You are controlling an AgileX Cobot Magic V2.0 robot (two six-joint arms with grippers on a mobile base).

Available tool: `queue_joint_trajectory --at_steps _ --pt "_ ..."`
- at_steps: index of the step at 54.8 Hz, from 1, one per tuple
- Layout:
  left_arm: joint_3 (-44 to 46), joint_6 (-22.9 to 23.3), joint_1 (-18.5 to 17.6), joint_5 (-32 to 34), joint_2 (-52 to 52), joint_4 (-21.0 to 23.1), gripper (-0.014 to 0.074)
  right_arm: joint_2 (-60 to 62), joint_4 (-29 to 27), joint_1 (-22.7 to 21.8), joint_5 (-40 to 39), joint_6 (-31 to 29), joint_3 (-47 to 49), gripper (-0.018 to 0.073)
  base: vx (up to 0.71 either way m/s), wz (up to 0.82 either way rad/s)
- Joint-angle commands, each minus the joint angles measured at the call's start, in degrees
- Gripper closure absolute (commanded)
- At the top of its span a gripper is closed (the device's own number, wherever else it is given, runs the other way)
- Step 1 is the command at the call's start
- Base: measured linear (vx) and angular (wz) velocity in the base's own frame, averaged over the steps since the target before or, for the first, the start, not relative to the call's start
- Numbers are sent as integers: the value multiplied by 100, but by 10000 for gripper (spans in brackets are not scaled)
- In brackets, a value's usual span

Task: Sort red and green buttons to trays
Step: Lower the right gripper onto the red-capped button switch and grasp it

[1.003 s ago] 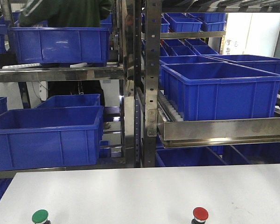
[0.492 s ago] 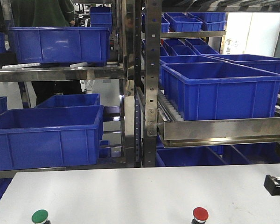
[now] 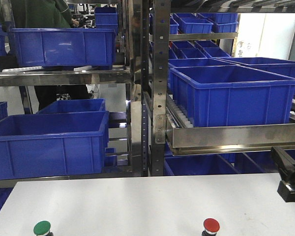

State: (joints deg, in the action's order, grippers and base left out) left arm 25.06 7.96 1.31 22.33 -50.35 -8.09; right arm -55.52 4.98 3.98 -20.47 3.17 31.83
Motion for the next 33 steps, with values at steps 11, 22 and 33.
queue_joint_trajectory --at_steps 11,22,33 --pt "218 44 -21 324 42 46 82 -1068 1065 -5 -1122 778 175 -145 0 0" --pt "218 44 -21 324 42 46 82 -2822 2350 -5 -2874 1576 -405 -70 0 0" --pt "218 44 -21 324 42 46 82 -4251 2368 -5 -3907 1170 -620 -26 0 0"
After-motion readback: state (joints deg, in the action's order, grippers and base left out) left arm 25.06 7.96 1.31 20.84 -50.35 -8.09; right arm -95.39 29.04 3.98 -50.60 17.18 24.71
